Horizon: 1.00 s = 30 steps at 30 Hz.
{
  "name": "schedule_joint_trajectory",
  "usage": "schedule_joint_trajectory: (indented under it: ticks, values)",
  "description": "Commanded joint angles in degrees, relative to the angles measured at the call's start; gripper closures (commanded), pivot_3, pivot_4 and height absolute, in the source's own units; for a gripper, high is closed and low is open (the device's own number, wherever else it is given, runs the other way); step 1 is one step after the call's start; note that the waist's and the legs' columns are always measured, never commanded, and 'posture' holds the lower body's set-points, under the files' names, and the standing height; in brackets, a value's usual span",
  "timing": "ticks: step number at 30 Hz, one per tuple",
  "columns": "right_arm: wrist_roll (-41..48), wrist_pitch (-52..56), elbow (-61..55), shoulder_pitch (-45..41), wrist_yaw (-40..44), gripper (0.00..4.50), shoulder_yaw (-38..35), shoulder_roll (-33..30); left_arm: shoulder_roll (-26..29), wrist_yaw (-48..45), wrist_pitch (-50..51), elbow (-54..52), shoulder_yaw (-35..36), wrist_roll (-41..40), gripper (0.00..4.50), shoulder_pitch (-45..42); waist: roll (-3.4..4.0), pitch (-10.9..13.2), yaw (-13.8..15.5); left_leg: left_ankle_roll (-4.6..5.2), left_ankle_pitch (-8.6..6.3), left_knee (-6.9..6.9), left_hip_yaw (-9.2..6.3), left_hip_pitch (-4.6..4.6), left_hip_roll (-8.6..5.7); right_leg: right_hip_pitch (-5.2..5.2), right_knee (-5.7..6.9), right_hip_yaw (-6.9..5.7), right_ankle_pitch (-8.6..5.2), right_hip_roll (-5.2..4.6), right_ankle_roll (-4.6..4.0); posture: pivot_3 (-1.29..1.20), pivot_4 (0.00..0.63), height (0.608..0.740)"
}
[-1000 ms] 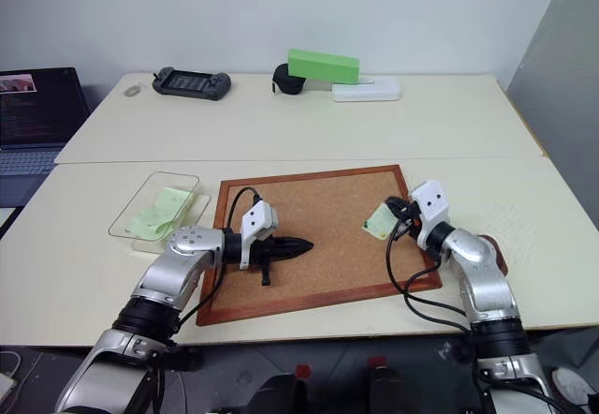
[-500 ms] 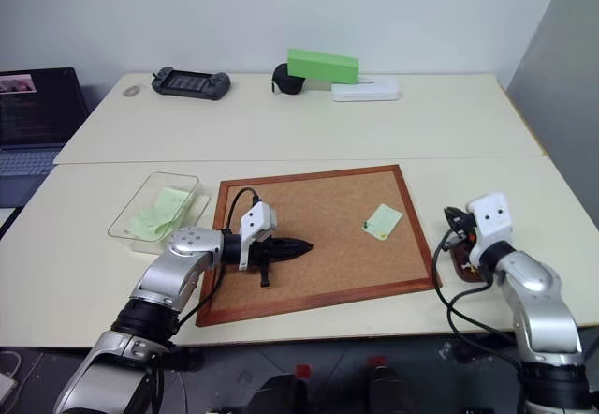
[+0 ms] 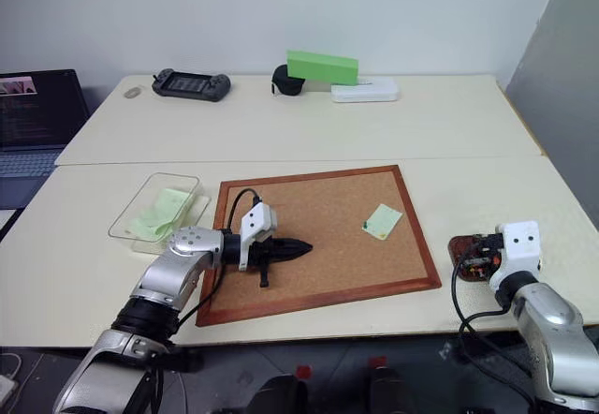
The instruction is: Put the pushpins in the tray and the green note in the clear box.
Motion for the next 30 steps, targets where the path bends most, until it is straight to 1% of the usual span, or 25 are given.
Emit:
schedule_joint_trajectory:
  ticks: [1,3,5,6,8,9,14,16,21,25,30]
  values:
    - [0.59,-0.37,-2.16,-0.3,-0.72,3.66,-1.71,-0.39,-0.01,-0.57,0.16,1.13,-1.55,1.36,4.5,0.62,0.0,0.0,0.0,0.0,0.0,0.0,0.0,0.0,0.0,0.0,0.0,0.0,0.0,0.0,0.0,0.0,0.15,0.74]
    - [0.49,-0.23,-1.91,-0.39,-1.02,3.22,-1.66,-0.55,-0.16,-0.52,0.05,1.34,-1.44,1.28,4.5,0.43,0.02,-0.01,0.0,0.0,0.0,0.0,-0.01,0.01,0.01,0.0,0.0,-0.01,0.0,0.0,0.0,0.0,0.15,0.74]
    - [0.41,-0.22,-1.71,-0.27,-1.2,2.91,-1.69,-0.69,-0.21,-0.53,0.04,1.44,-1.46,1.31,4.5,0.28,0.02,-0.01,0.0,0.0,0.0,0.0,-0.02,0.01,0.01,0.0,0.0,-0.02,0.0,0.01,0.0,0.0,0.15,0.74]
    - [0.4,-0.22,-1.7,-0.18,-1.24,2.57,-1.71,-0.72,-0.22,-0.52,0.0,1.46,-1.47,1.34,4.5,0.26,0.02,-0.01,0.0,0.0,0.0,0.0,-0.02,0.0,0.0,0.0,0.0,-0.02,0.0,0.01,0.0,0.0,0.15,0.74]
    - [0.39,-0.22,-1.72,-0.01,-1.27,2.26,-1.72,-0.72,-0.19,-0.54,-0.03,1.45,-1.49,1.36,4.5,0.28,0.02,-0.01,0.0,0.0,0.0,0.0,-0.01,0.0,0.0,0.0,0.0,-0.01,0.0,0.01,0.0,0.0,0.15,0.74]
    - [0.36,-0.21,-1.73,0.01,-1.34,2.03,-1.71,-0.73,-0.16,-0.55,0.01,1.47,-1.47,1.35,4.5,0.23,0.02,-0.01,0.0,0.0,0.0,0.0,-0.01,0.0,0.0,0.0,0.0,-0.01,0.0,0.0,0.0,0.0,0.15,0.74]
    - [0.4,-1.02,-2.16,-0.05,-1.0,2.03,-1.64,-1.04,-0.1,-0.57,0.24,1.31,-1.44,1.28,4.5,0.3,0.02,-0.01,0.0,0.0,0.0,0.0,-0.01,0.0,0.0,0.0,0.0,-0.01,0.0,0.0,0.0,0.0,0.15,0.74]
    - [1.39,-3.7,-3.26,-0.45,1.95,2.03,-0.49,-1.74,-0.1,-0.52,0.28,1.31,-1.41,1.27,4.5,0.26,0.02,-0.01,-0.01,0.0,0.0,0.0,-0.01,0.0,0.0,0.0,0.0,-0.01,0.0,0.0,0.0,0.0,0.15,0.74]
    - [2.71,-8.1,-5.49,-1.59,11.67,2.03,5.59,-5.57,-0.01,-0.52,0.31,1.27,-1.33,1.29,4.5,0.19,0.02,-0.02,-0.05,0.0,0.0,0.0,-0.01,0.01,0.0,0.0,0.0,-0.02,0.0,0.02,0.01,0.0,0.15,0.74]
    - [5.1,-8.11,-2.83,-7.78,17.3,2.03,11.5,-6.06,0.06,-0.3,0.31,1.2,-1.01,1.18,4.5,0.05,0.02,-0.01,-0.06,0.0,0.0,0.02,-0.03,0.01,0.01,0.03,-0.01,-0.04,-0.01,0.03,0.01,0.0,0.15,0.74]
    - [3.6,-9.45,3.81,-14.31,20.05,2.03,17.15,-4.84,0.25,-0.03,0.61,0.6,-0.84,1.11,4.5,0.53,0.02,-0.01,-0.03,0.0,0.0,0.02,-0.05,0.01,0.01,0.02,-0.01,-0.06,0.0,0.03,0.01,0.0,0.15,0.74]
